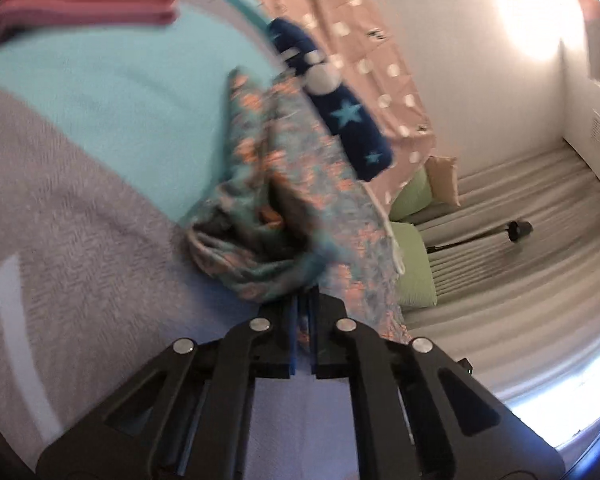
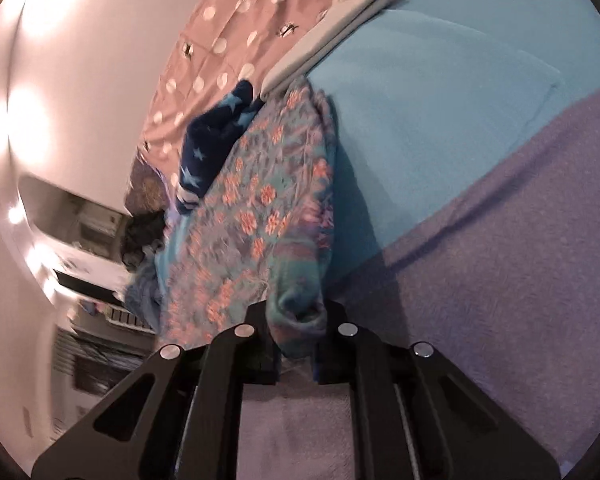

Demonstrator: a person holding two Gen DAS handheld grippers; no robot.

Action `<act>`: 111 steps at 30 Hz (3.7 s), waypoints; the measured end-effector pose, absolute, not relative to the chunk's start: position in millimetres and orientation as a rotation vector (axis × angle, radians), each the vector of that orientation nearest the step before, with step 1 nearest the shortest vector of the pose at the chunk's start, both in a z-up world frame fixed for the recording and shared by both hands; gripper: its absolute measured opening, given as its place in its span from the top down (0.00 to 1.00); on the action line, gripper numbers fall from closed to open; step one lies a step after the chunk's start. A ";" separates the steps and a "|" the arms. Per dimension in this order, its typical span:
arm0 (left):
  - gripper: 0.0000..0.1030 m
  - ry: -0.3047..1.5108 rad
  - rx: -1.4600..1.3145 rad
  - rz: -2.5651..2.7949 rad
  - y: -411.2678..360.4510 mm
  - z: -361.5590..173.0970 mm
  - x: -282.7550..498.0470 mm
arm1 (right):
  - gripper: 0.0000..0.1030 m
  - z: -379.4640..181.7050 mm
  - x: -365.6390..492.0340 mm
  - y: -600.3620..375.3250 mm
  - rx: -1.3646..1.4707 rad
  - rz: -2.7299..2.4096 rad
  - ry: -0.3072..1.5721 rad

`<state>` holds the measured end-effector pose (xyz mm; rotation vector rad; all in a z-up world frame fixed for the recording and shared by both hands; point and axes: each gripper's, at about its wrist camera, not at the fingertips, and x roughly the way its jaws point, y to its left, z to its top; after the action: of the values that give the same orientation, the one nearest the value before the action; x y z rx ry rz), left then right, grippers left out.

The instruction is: Fold small clothes

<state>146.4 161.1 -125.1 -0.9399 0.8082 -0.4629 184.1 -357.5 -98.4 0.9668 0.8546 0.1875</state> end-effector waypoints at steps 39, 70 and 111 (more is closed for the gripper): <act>0.43 0.948 -0.679 -0.500 159.8 -111.8 31.9 | 0.59 -75.9 14.2 -383.6 0.845 0.142 0.979; 0.56 0.843 -0.934 -0.499 152.5 -128.2 56.2 | 0.36 -91.7 41.6 -350.4 0.977 0.166 0.844; 0.43 0.930 -0.415 -0.374 117.3 -71.6 152.6 | 0.49 -53.6 210.9 -401.0 0.499 0.092 0.989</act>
<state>152.6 117.3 -71.6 -0.4154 0.9301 -0.3740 210.9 -401.0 -53.6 0.4991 0.9888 0.0923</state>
